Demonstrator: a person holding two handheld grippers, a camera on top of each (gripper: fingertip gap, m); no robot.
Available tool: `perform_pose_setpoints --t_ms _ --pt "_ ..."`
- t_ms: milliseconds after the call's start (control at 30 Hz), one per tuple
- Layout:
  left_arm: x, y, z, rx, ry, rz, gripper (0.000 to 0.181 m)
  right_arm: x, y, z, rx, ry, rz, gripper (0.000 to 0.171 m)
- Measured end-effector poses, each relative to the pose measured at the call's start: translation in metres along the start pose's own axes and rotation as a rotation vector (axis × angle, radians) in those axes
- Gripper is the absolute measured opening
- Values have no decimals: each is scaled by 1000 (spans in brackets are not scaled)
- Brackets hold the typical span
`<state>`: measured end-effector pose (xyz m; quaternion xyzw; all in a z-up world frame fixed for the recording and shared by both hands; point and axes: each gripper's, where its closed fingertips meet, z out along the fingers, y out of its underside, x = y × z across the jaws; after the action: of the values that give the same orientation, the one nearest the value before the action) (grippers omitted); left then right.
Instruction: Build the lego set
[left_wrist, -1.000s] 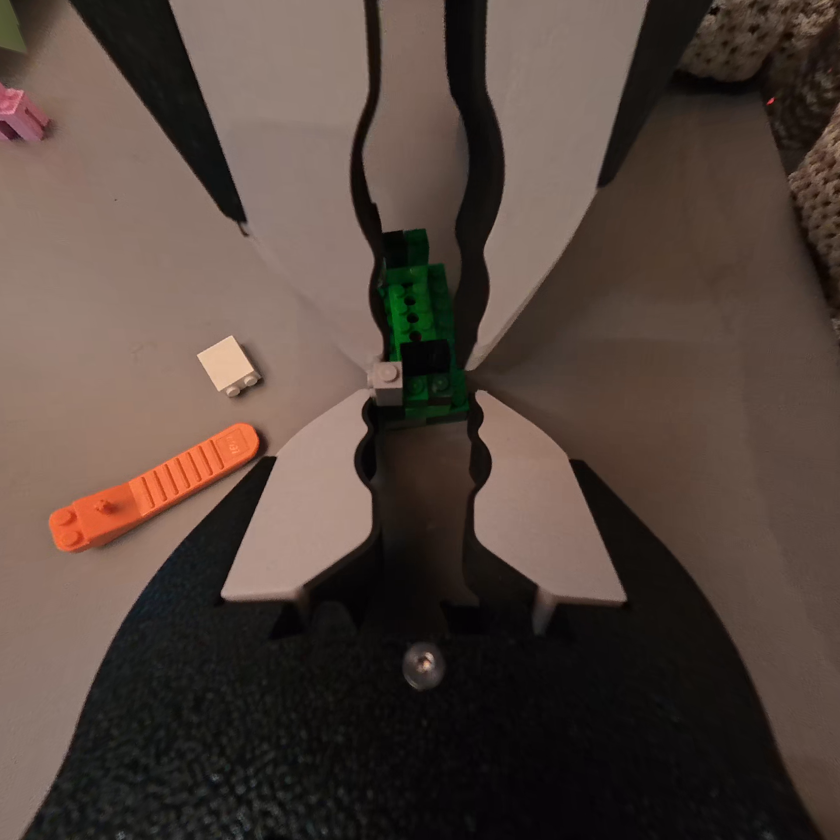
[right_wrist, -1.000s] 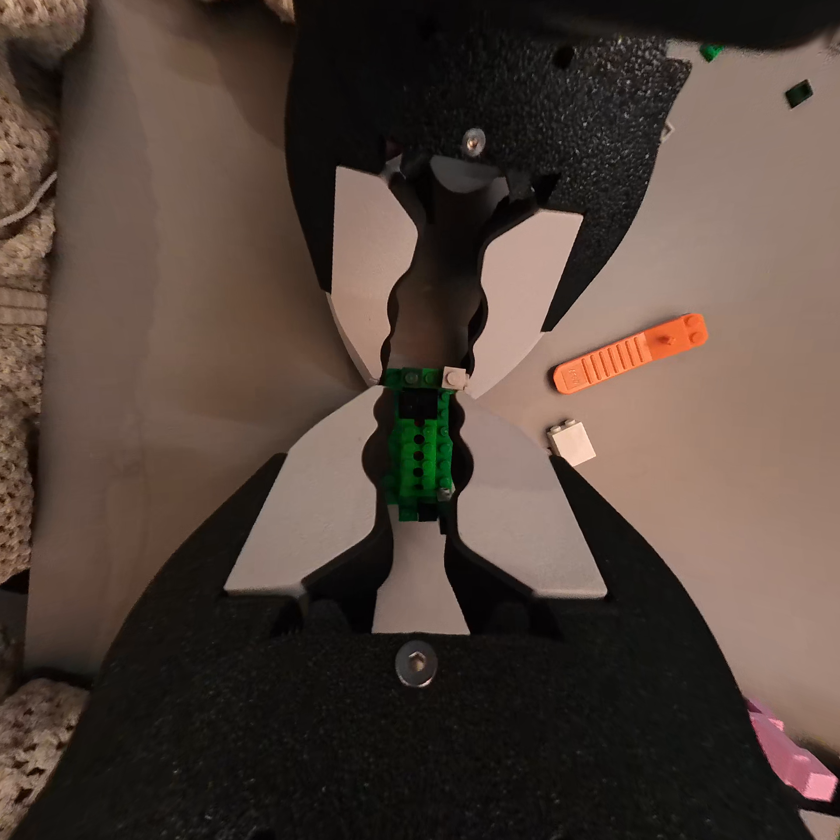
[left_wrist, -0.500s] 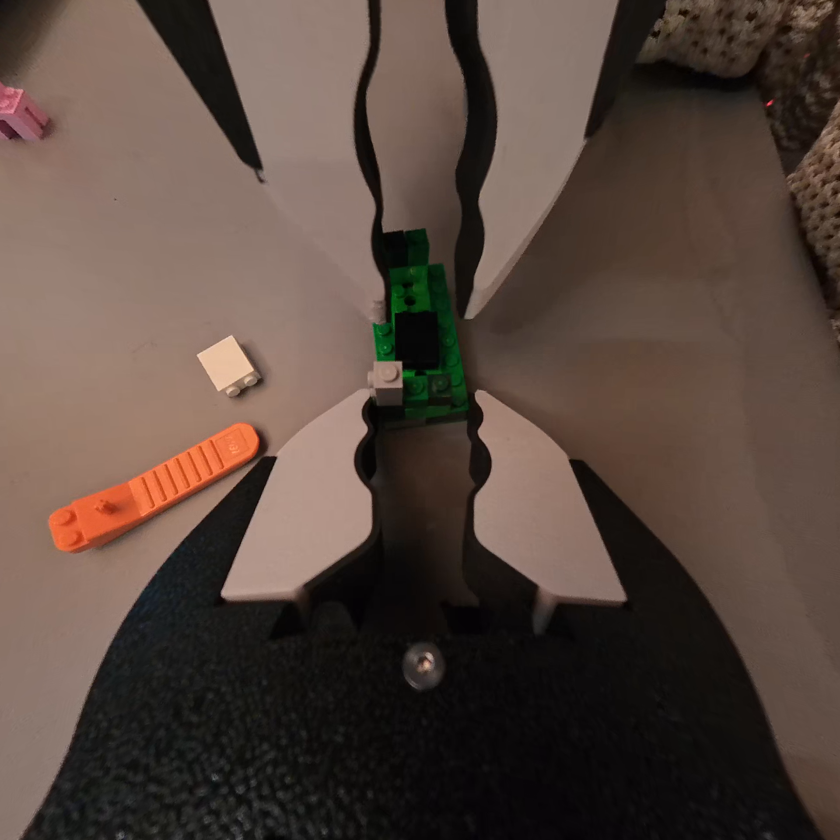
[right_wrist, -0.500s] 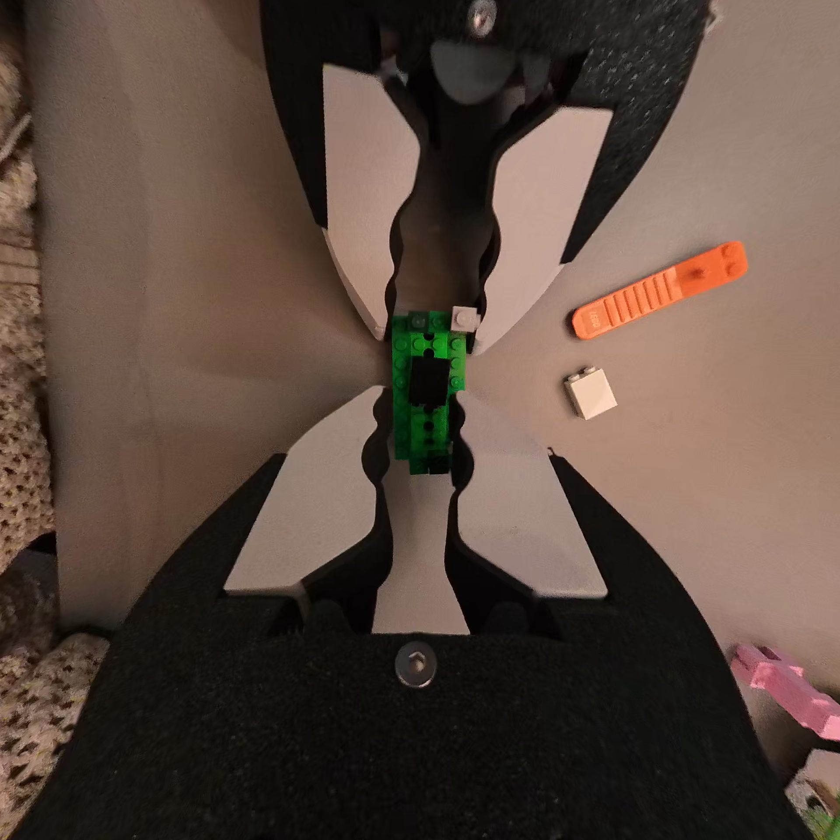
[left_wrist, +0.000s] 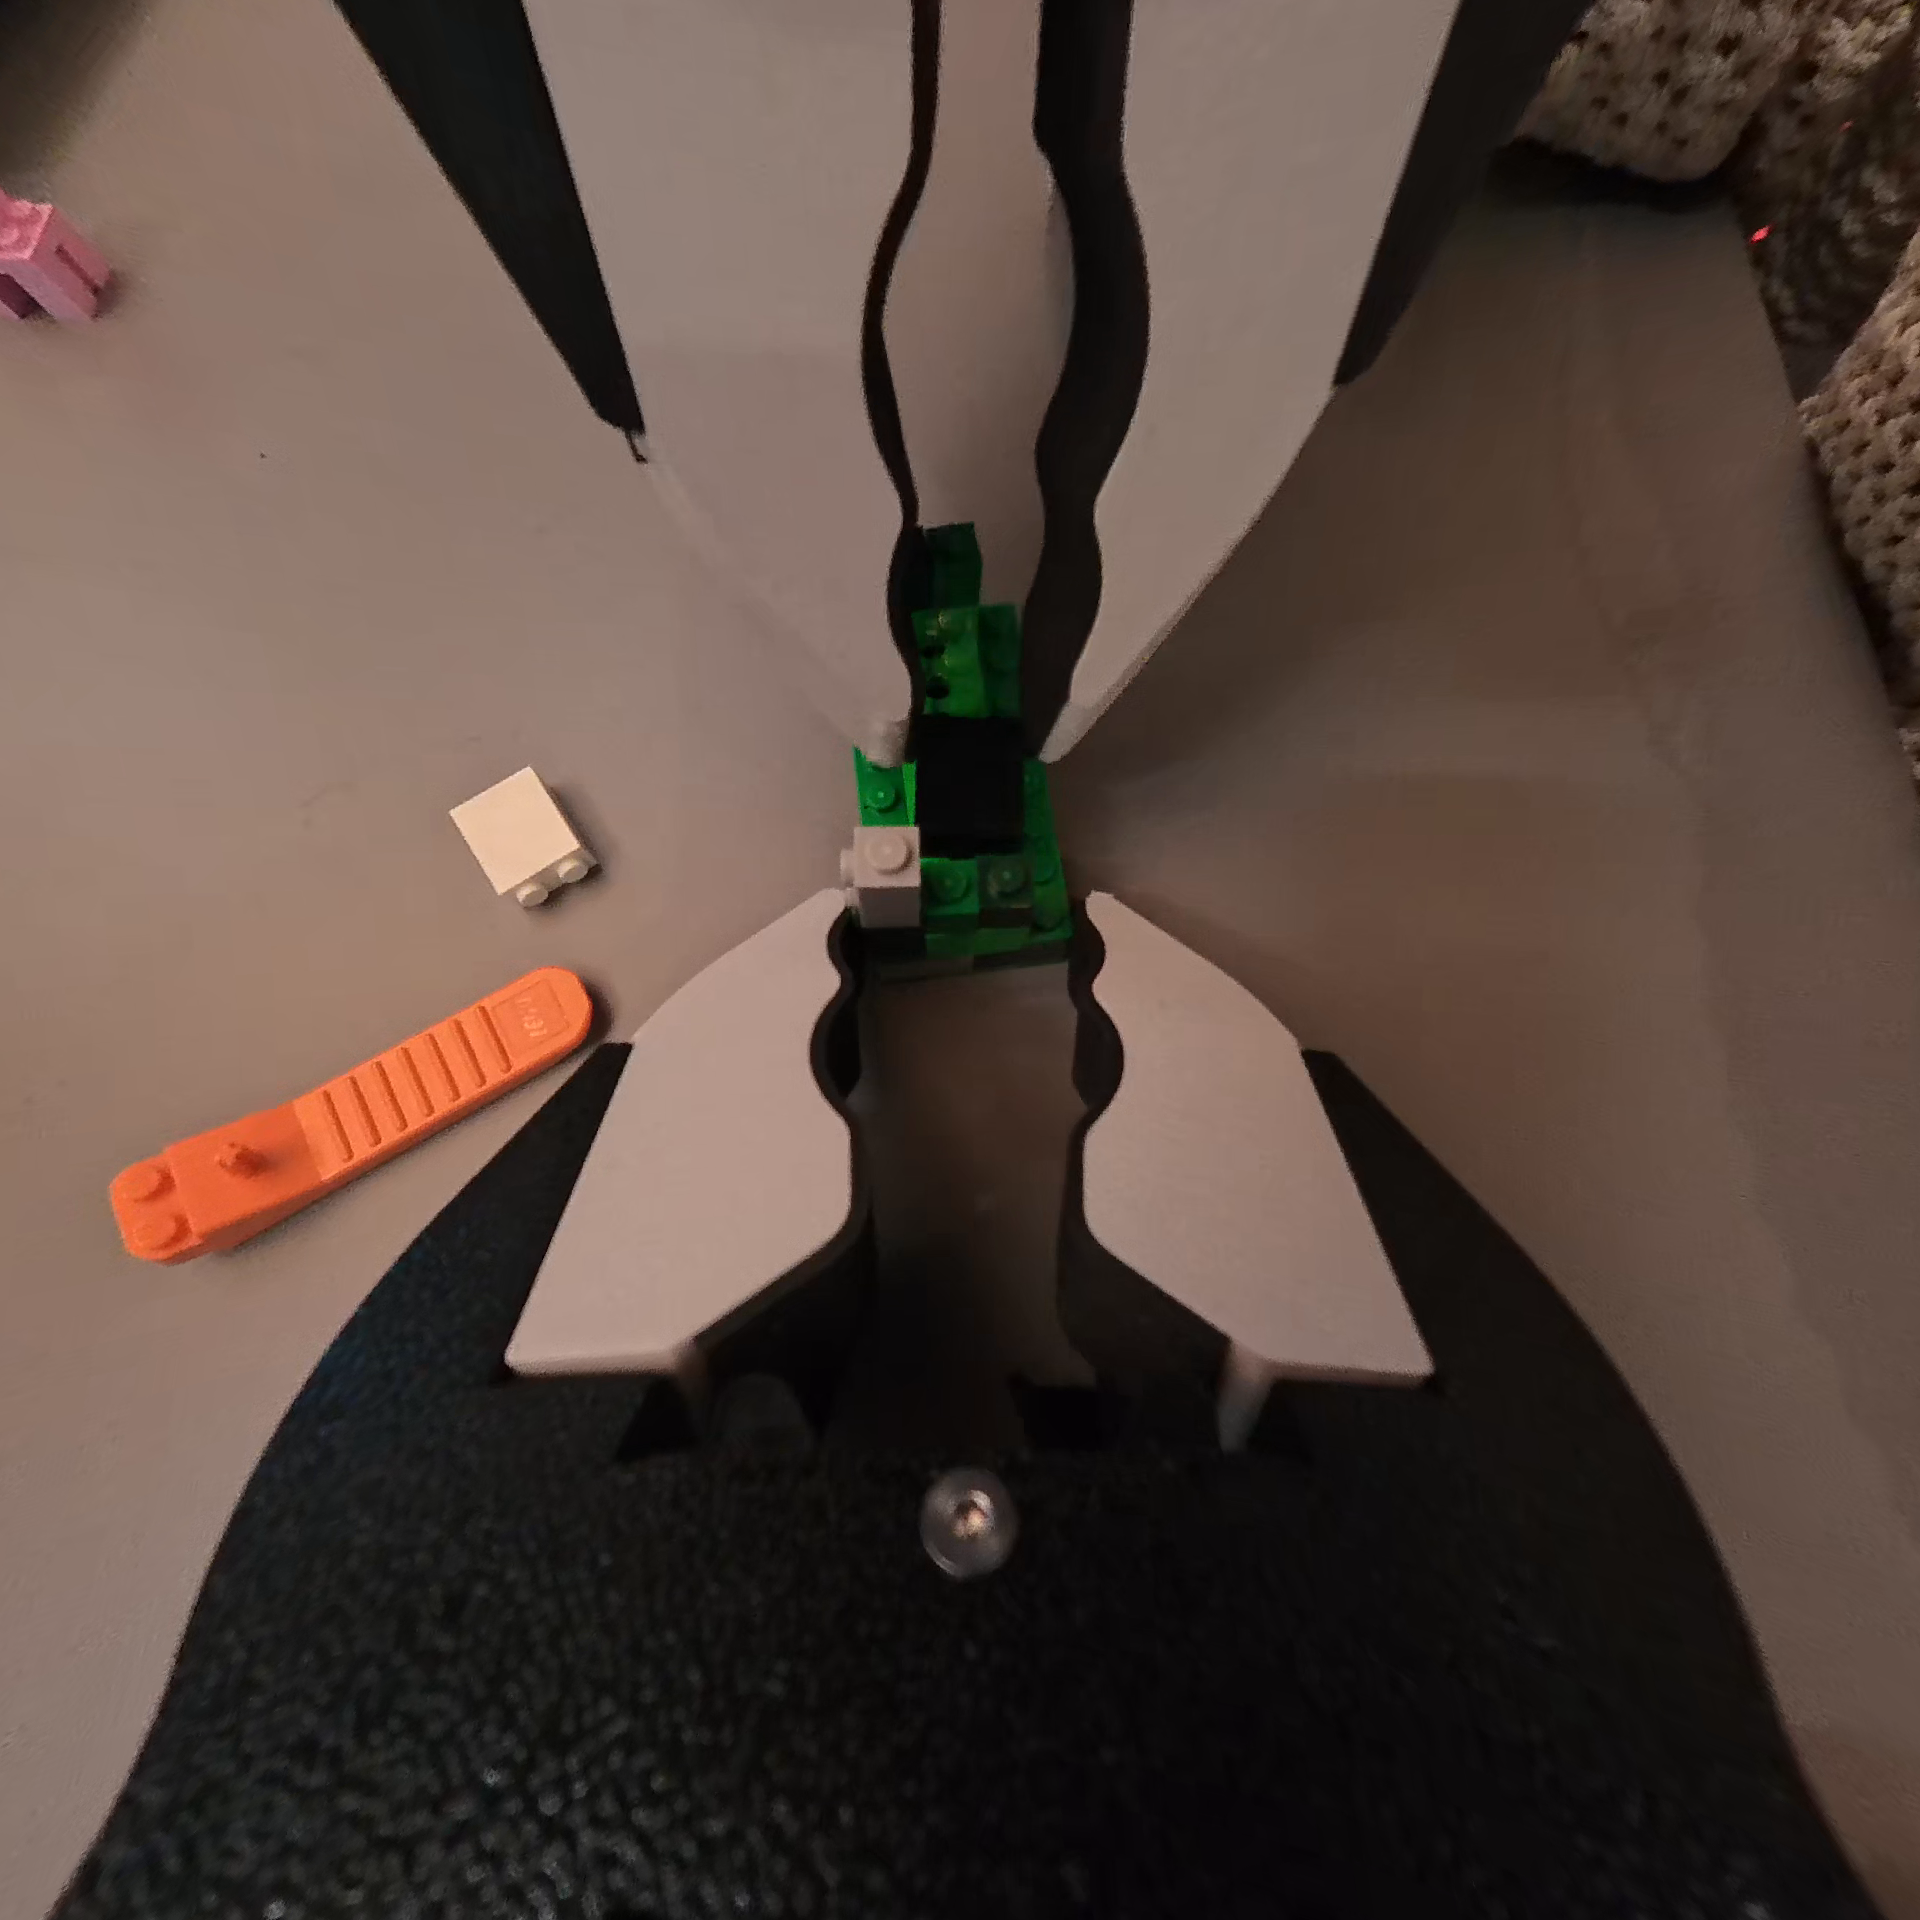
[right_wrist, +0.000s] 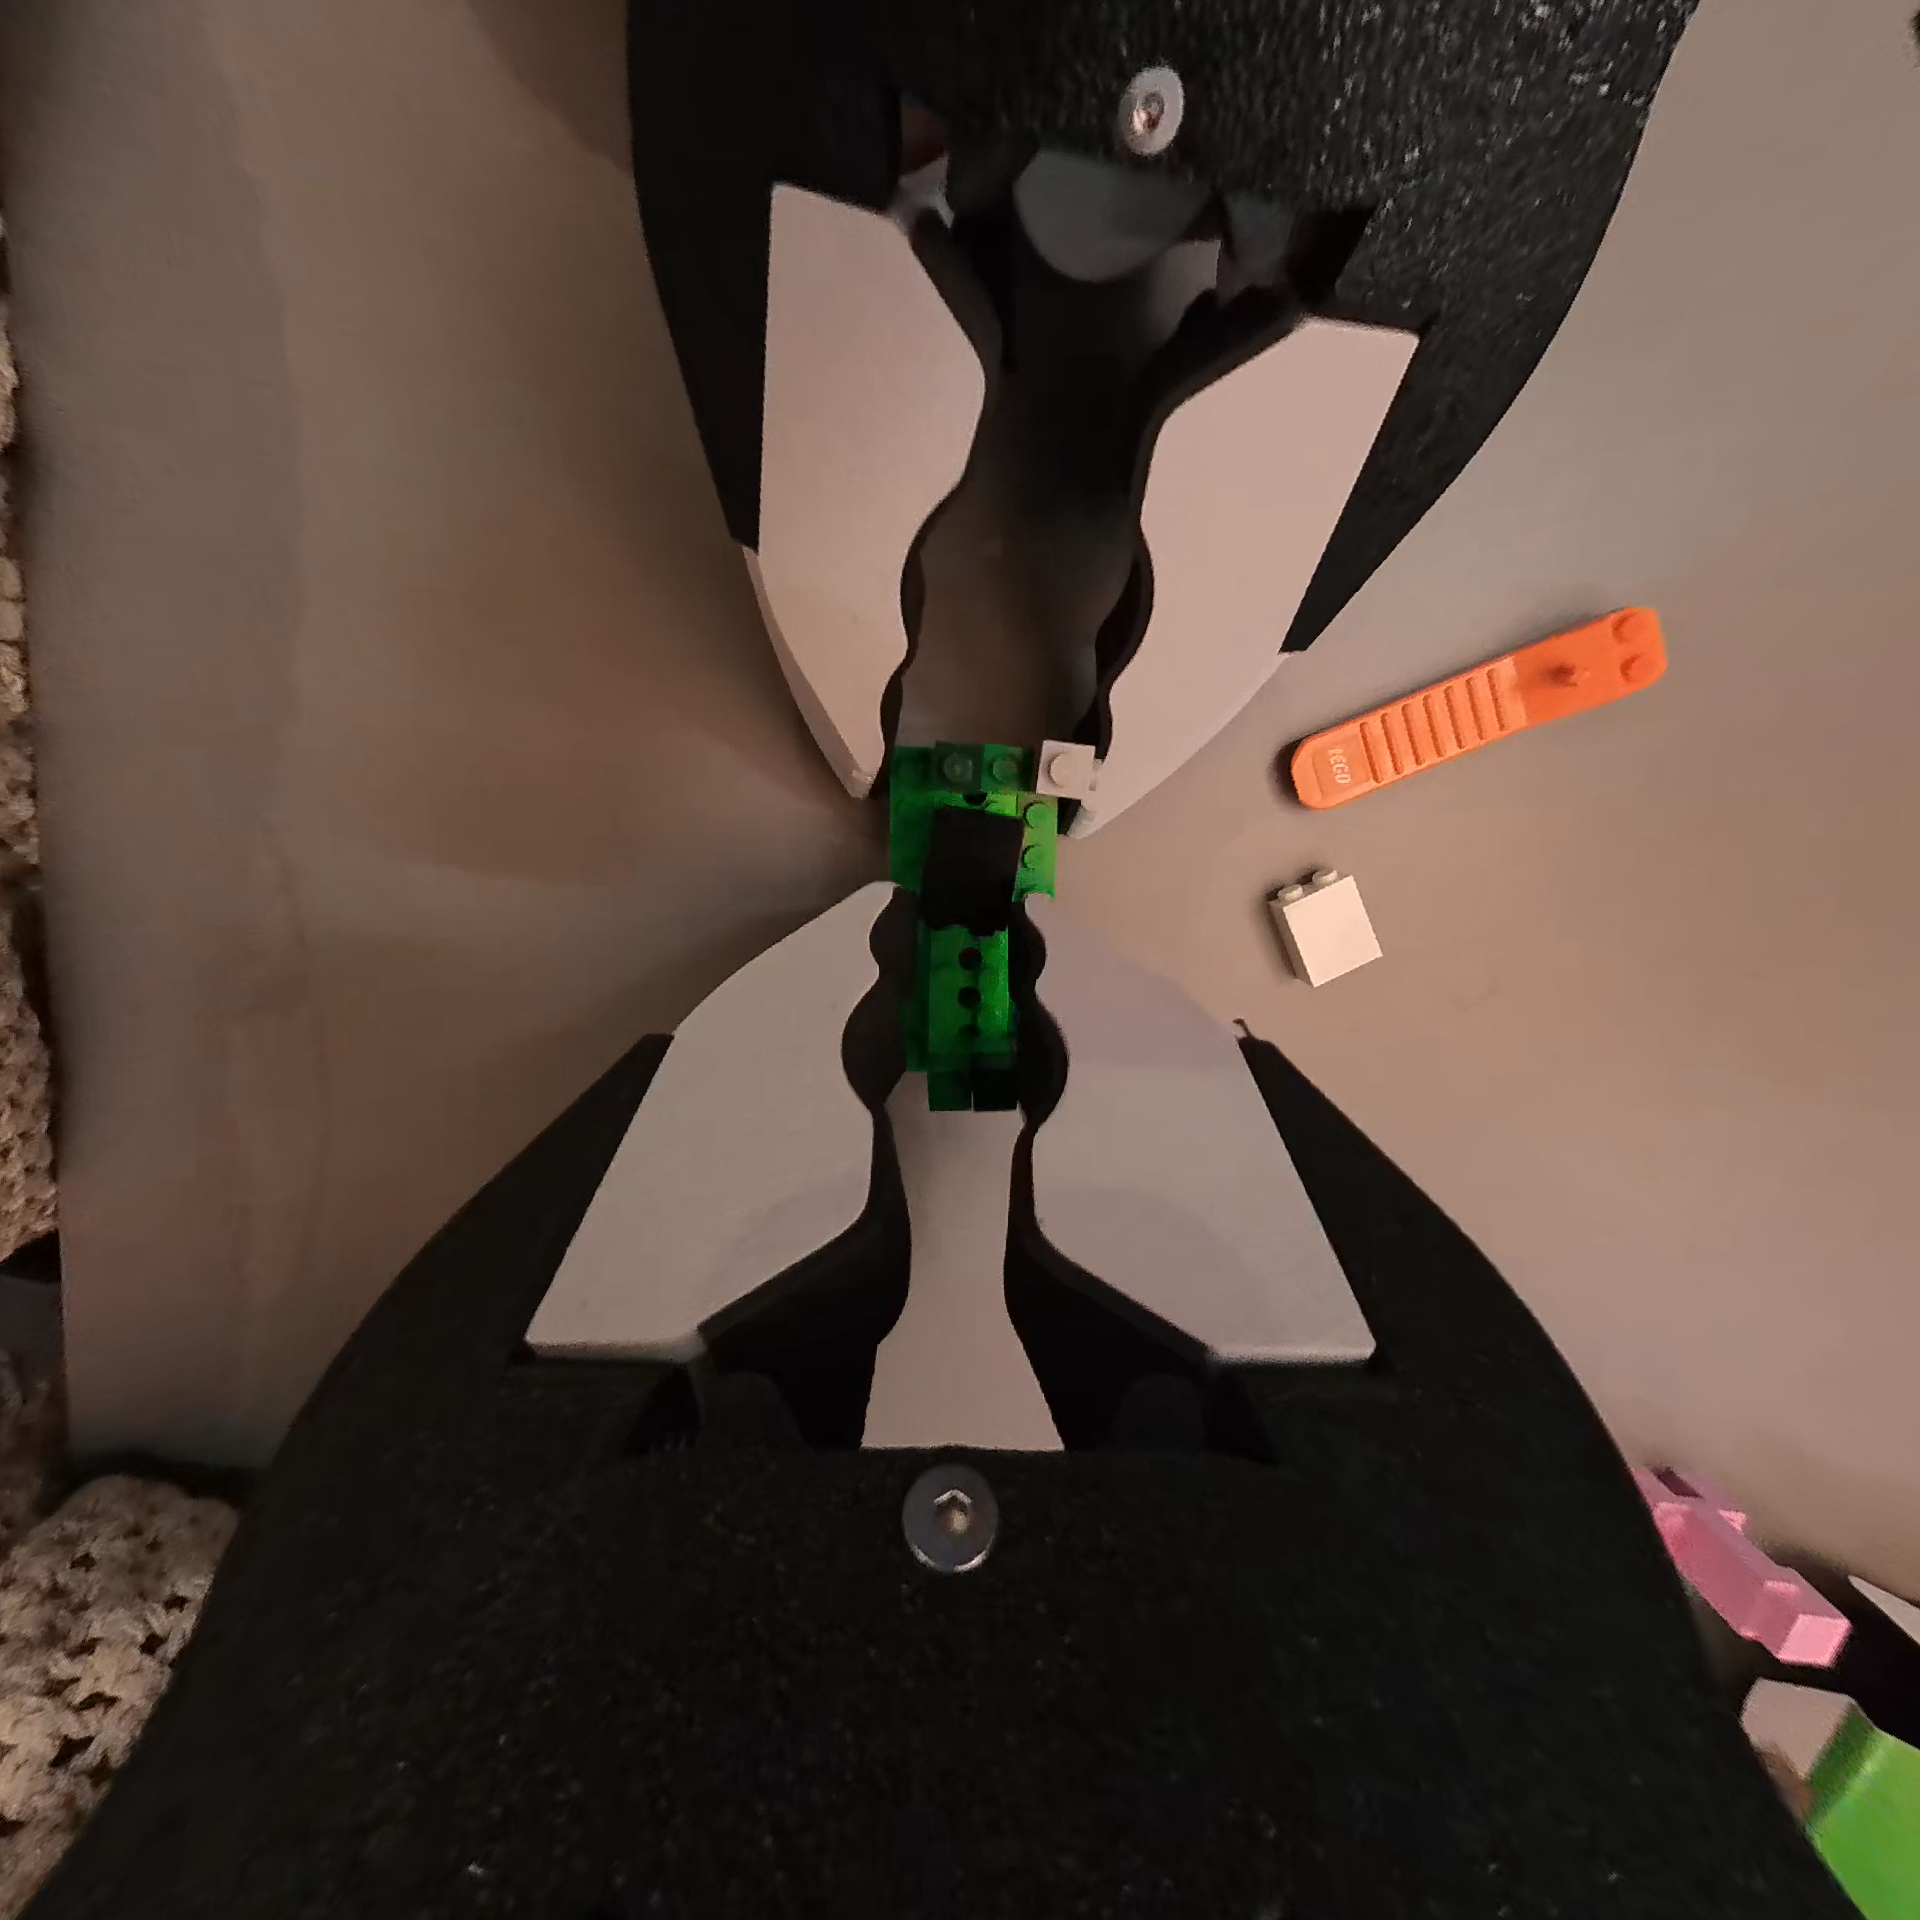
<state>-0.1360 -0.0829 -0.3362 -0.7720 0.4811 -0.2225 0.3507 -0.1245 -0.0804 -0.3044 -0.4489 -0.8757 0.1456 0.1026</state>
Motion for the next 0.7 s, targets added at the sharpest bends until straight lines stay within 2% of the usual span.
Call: perform_pose_setpoints --t_ms 167,700 --pt "0 0 0 0 0 0 38 1 10 4 -70 10 -6 16" --pt "0 1 0 0 1 -2 38 4 -12 -1 57 36 -11 16"
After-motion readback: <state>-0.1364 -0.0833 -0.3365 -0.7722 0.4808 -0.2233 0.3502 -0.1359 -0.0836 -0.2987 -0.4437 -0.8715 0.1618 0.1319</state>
